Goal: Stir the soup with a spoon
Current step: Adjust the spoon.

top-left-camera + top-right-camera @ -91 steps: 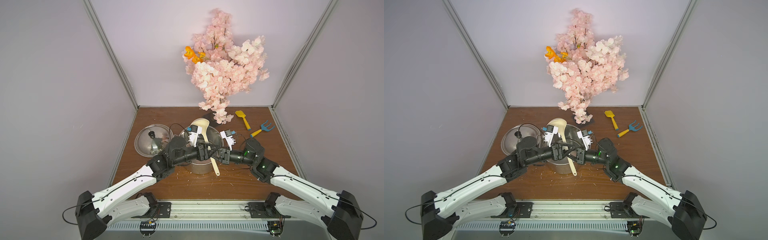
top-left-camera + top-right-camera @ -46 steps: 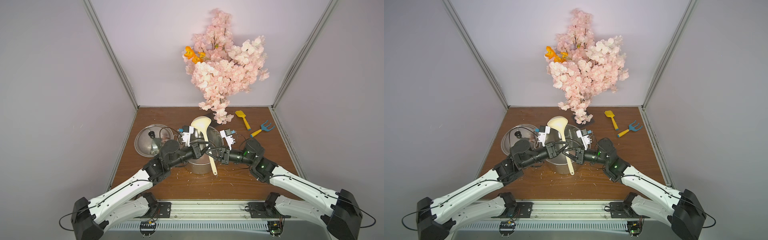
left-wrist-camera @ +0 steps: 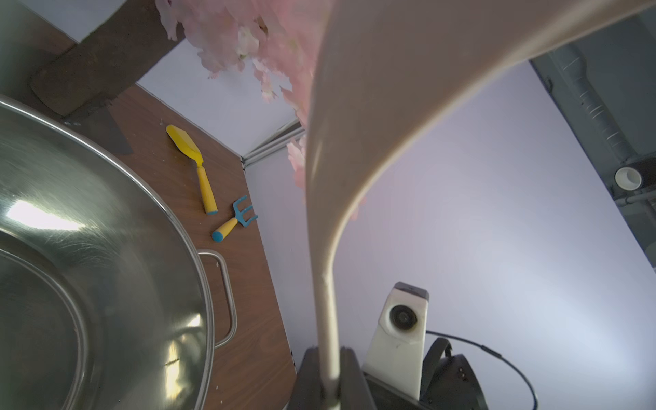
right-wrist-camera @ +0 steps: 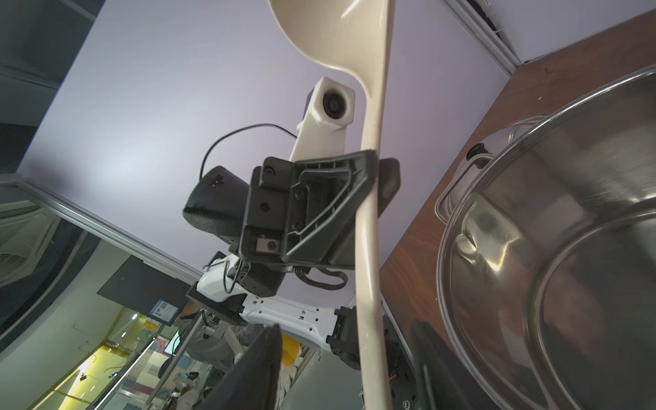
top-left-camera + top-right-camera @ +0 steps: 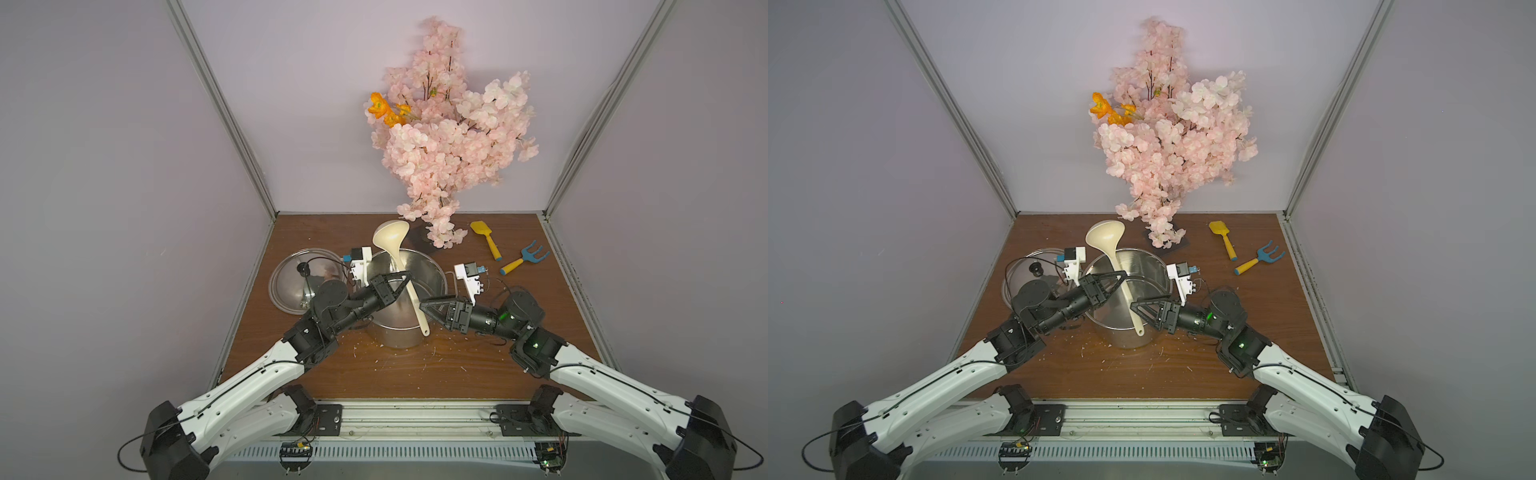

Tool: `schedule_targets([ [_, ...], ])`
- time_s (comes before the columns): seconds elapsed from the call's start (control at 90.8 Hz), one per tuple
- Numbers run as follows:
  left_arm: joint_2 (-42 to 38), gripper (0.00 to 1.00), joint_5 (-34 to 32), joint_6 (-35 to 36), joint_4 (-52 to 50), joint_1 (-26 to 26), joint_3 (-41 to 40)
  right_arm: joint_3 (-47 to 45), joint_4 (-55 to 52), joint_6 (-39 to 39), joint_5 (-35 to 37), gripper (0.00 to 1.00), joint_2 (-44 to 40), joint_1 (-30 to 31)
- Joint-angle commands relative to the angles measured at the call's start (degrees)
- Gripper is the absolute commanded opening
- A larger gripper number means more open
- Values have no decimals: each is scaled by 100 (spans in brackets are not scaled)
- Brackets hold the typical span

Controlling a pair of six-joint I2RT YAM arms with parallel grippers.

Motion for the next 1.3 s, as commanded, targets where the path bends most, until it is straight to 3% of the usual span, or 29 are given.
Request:
schedule_targets([
  [0.0,-222,0,-524,-520,579,51,-181,-455,914,542,460,66,-74,67],
  [0.22,-166,0,-711,-1161,1431,51,-727,-827,1700,759,1548,70,50,436],
  [0.594,-140,1,-869,-1518,2058,62,-1169,-361,2811,911,1880,60,1157,1103],
  [0.716,-101,1,-840,-1549,2204,60,-1221,-360,2936,914,2048,52,1252,1196],
  [0.98,-97,4,-770,-1465,2154,60,-1275,-407,2495,510,2378,22,846,1201],
  [1.288,-44,7,-587,-1351,2090,62,-1206,-296,2307,382,2235,5,811,1192],
])
